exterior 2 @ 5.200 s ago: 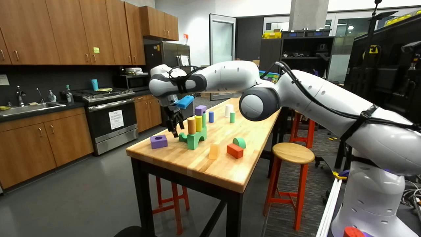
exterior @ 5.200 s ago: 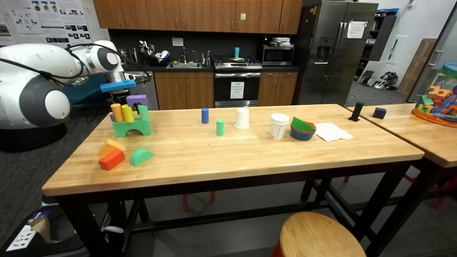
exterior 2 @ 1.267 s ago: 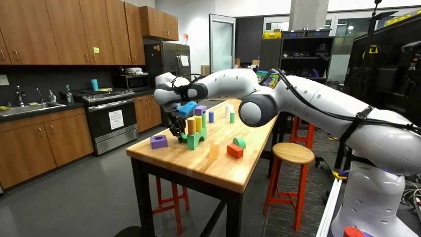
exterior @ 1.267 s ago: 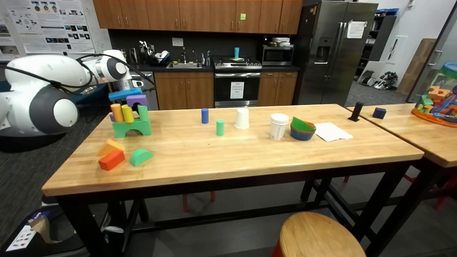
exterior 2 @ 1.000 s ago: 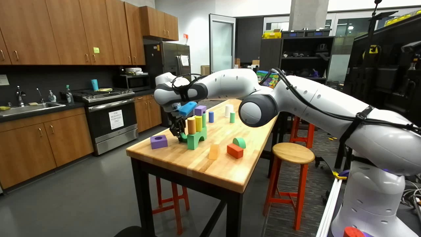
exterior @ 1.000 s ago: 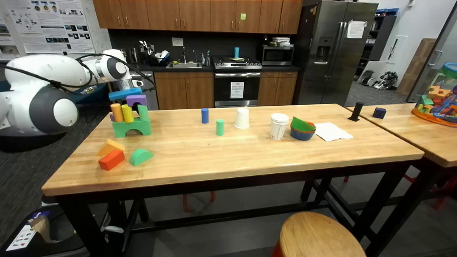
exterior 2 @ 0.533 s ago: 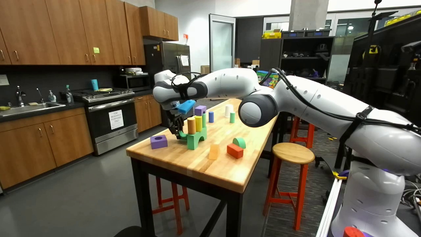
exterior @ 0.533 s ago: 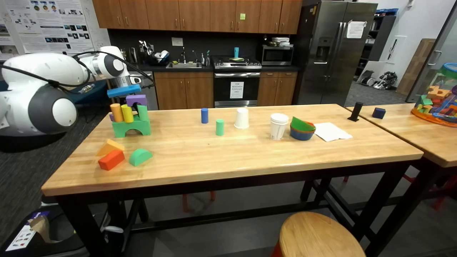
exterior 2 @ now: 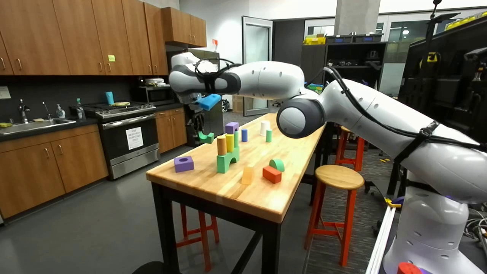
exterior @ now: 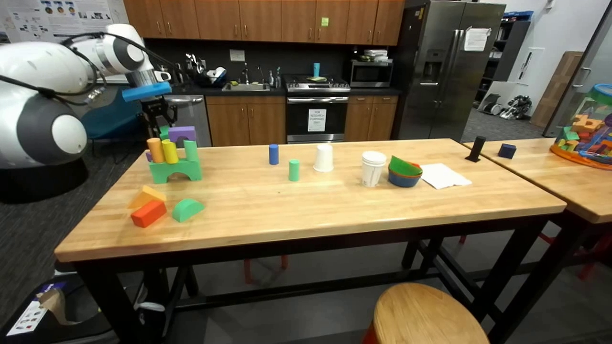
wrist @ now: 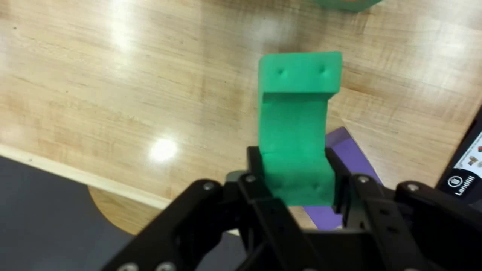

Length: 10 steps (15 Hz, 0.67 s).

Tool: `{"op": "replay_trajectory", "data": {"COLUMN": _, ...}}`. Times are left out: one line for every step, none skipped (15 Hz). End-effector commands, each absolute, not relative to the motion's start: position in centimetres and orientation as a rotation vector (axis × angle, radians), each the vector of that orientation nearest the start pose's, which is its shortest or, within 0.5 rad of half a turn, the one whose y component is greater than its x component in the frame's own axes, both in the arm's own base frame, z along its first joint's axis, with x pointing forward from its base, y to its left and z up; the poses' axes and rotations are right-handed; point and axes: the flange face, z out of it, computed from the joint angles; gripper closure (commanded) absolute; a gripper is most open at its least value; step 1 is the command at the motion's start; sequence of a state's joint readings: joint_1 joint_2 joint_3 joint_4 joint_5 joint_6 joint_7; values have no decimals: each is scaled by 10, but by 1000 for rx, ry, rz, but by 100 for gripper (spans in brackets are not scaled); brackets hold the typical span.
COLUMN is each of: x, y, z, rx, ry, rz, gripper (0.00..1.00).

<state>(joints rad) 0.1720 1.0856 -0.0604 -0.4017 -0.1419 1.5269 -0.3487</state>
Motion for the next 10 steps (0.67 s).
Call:
{"op": "replay_trajectory", "data": {"x": 764, "y": 120, "z": 478, "rx": -3276, "ry": -832, "rz": -102, "gripper": 84}}
{"op": "replay_trajectory", "data": {"x": 760, "y": 125, "z": 492, "rx": -3273, "ry": -846, "rz": -127, "gripper": 84}}
{"op": "replay_trajectory", "data": {"x": 756, "y": 130, "z": 503, "rx": -3270, "ry": -850, "rz": -141, "gripper": 84}}
{"op": "replay_trajectory", "data": {"x": 750, "y": 135, "z": 514, "rx": -3248, "ry": -863, "rz": -142, "gripper": 84}}
{"op": "replay_trajectory", "data": {"x": 744, "y": 141, "z": 527, "rx": -3234, "ry": -879, "rz": -153, "gripper": 84}}
{"op": "replay_trajectory", "data": {"x": 739, "y": 145, "z": 538, "rx": -3227, "ry": -891, "rz": -166, "gripper": 84}}
{"op": "replay_trajectory", "data": {"x": 734, "y": 148, "z": 550, "rx": -3221, "ry": -903, "rz": -179, "gripper": 84}}
{"op": "replay_trajectory", "data": {"x": 729, "y": 150, "z": 561, "rx": -3218, "ry": -906, "rz": -193, "gripper": 84}}
{"op": "replay_trajectory", "data": {"x": 724, "y": 149, "z": 574, "rx": -3211, "ry": -911, "rz": -208, "gripper": 84}}
{"op": "replay_trajectory", "data": {"x": 720, "y": 148, "z": 584, "rx": -3217, "ry": -902, "rz": -224, "gripper": 84}}
